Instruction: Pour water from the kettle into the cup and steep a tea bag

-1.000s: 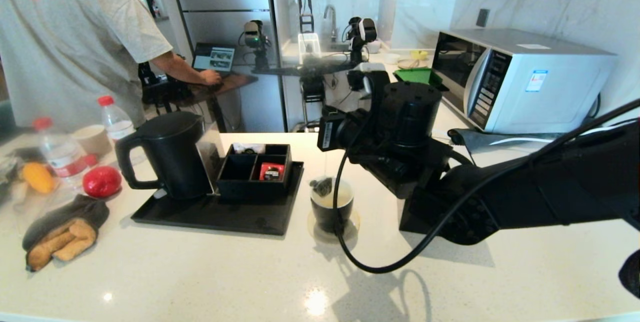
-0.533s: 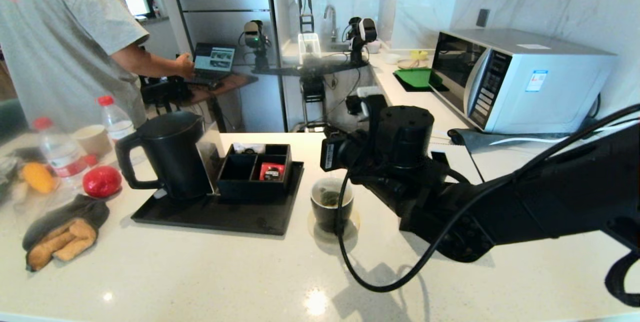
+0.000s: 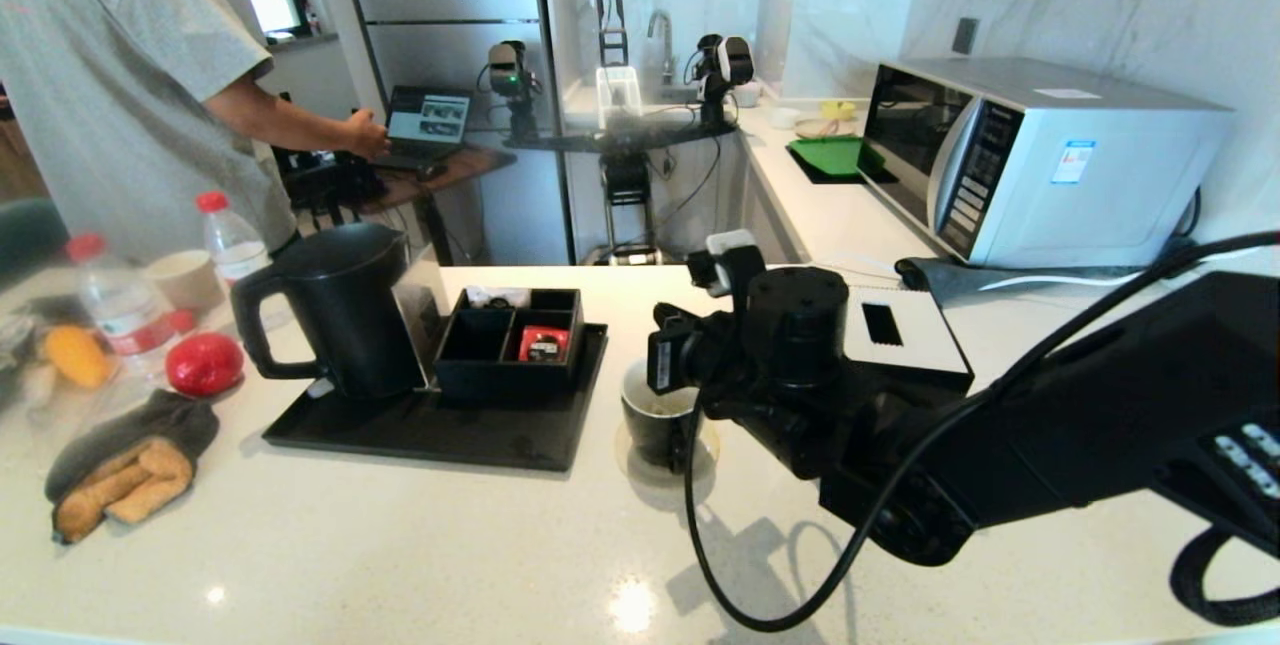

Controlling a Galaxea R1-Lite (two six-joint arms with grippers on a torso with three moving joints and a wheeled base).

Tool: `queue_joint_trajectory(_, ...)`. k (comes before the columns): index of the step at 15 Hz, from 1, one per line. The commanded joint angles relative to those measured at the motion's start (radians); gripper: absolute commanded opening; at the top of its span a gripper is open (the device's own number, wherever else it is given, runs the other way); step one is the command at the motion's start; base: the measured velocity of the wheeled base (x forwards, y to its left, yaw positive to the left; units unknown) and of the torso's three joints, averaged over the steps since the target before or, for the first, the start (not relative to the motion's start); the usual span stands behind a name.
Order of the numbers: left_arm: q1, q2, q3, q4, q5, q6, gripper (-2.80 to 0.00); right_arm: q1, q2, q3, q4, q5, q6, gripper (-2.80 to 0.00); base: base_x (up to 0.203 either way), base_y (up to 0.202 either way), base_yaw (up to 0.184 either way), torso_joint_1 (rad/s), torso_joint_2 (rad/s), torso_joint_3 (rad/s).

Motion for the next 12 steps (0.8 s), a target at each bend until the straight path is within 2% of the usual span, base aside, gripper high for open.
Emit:
queue_joint_trajectory(1,0.000,0.000,0.000,0.000,0.000,-0.001,-2.80,0.001,0.011,0.013,-0.008,-0.002,0.000,-2.80,0.000,0.000,0.000,0.000,0.00,0.000)
queue_joint_trajectory(8,0.000,0.000,0.000,0.000,0.000,-0.001,-2.80,0.001,-0.042,-0.004,-0.005,-0.003,0.001,-2.80,0.000,0.000,0.000,0.000,0.00,0.000)
queue_joint_trajectory(12,0.000,0.000,0.000,0.000,0.000,-0.001,-2.80,-0.002,-0.098,-0.060,0.011,-0.002,0.001,-2.80,0.000,0.000,0.000,0.000,0.00,0.000)
